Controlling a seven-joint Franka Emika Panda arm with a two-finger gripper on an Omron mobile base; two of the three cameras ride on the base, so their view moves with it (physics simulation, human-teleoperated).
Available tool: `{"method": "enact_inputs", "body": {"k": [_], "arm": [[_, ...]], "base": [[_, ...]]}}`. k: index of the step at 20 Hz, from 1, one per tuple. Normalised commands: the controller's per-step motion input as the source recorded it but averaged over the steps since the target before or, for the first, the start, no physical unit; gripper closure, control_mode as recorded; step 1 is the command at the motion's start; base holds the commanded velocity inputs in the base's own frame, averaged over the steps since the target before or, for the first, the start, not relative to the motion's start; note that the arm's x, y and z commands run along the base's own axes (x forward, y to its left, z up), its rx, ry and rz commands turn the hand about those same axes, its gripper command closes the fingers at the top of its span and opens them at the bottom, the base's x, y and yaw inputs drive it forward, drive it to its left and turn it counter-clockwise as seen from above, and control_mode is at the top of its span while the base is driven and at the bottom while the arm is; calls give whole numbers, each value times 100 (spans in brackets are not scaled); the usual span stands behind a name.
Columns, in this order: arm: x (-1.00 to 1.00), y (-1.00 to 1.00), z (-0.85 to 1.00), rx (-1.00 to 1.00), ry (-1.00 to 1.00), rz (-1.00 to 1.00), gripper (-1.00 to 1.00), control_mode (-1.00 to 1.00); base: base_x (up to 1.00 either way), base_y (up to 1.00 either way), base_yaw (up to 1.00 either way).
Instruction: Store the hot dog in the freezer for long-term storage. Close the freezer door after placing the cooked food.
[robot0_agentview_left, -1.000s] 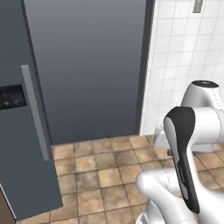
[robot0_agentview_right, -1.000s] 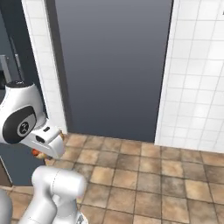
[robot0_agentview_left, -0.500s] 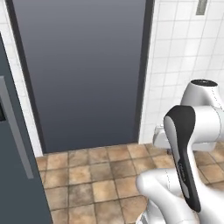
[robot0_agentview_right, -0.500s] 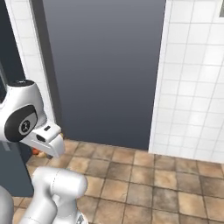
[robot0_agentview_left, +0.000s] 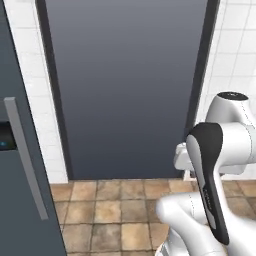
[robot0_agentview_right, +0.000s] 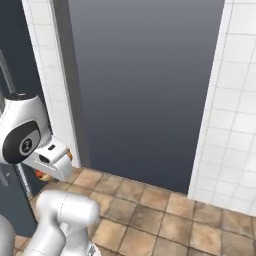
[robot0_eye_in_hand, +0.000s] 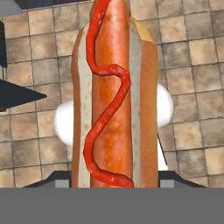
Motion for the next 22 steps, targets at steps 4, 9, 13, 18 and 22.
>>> {"method": "enact_inputs", "body": {"k": [4, 9, 13, 18, 22], "arm": [[0, 0, 0, 0, 0, 0, 100, 100], [0, 0, 0, 0, 0, 0, 100, 100], [0, 0, 0, 0, 0, 0, 100, 100], [0, 0, 0, 0, 0, 0, 100, 100], [0, 0, 0, 0, 0, 0, 100, 100]], "base": [[76, -39, 40], [54, -39, 48], [35, -43, 54], [38, -64, 60], [34, -78, 64]]}}
